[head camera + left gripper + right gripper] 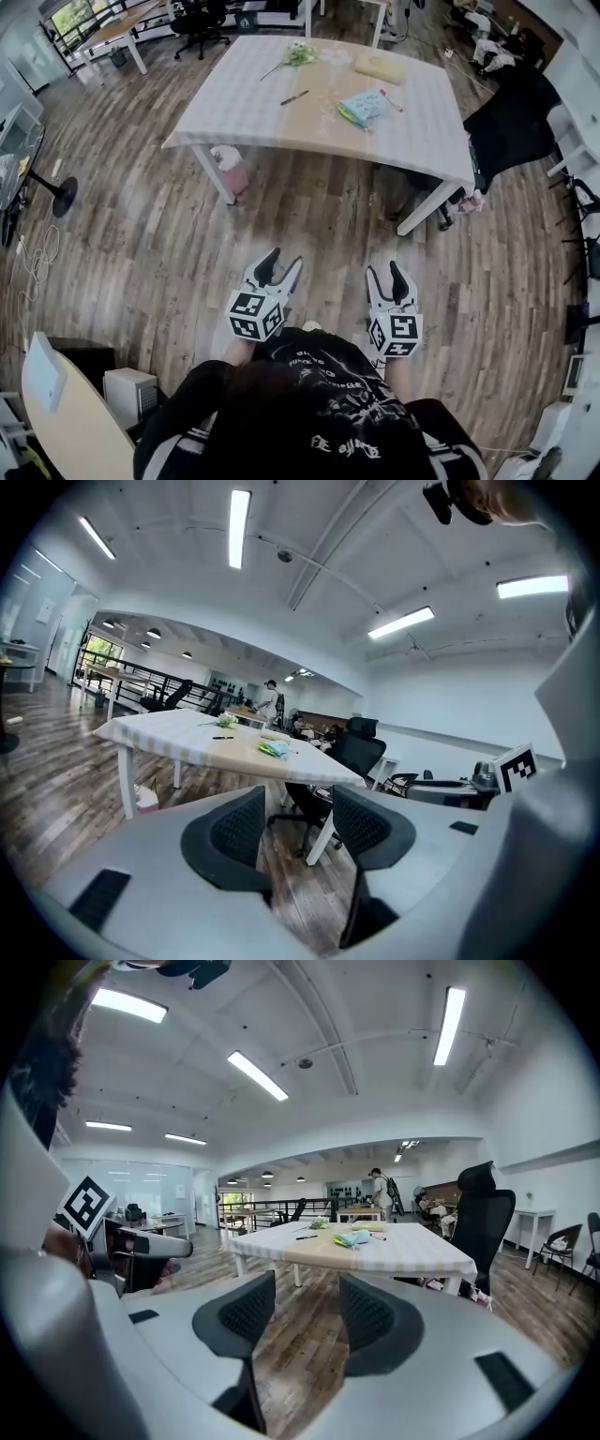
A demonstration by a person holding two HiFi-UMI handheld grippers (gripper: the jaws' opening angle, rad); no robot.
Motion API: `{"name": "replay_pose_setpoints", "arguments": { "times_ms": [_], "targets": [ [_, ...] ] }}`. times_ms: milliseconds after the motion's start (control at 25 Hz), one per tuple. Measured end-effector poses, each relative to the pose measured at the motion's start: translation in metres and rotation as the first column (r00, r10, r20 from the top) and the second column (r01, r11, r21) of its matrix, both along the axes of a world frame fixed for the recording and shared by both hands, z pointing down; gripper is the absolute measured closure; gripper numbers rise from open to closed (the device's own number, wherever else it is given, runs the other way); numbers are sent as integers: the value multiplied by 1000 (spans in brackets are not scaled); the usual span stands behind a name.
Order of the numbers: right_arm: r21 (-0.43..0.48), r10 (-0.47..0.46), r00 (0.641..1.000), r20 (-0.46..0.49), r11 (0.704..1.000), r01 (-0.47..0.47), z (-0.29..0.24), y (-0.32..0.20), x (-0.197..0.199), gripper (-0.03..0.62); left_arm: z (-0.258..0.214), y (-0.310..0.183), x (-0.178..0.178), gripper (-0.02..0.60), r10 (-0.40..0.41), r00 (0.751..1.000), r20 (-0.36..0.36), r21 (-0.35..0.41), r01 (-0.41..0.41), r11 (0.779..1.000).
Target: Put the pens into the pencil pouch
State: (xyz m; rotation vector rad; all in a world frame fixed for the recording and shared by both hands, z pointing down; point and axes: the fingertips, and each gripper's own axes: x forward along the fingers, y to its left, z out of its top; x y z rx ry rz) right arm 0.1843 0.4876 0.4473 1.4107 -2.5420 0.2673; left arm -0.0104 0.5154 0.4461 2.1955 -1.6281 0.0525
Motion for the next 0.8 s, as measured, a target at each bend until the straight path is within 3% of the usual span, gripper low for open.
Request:
{"name": "replay_pose_setpoints", "arguments": {
  "times_ms": [240, 440, 800],
  "targets": [
    [5, -21, 1000, -6, 1000, 21, 2, -20, 10, 391, 0, -20, 17, 357, -13, 1000, -4, 15, 13, 1000],
    [-15, -19, 1000, -15, 1000, 19, 12, -34, 8, 391, 15, -36, 17, 357, -9, 1000, -3, -19, 9, 1000],
    [-48, 34, 999, -33, 998, -35, 26, -95, 7, 391, 32, -118, 12, 357, 41, 999, -13, -40, -41, 998]
  ]
}}
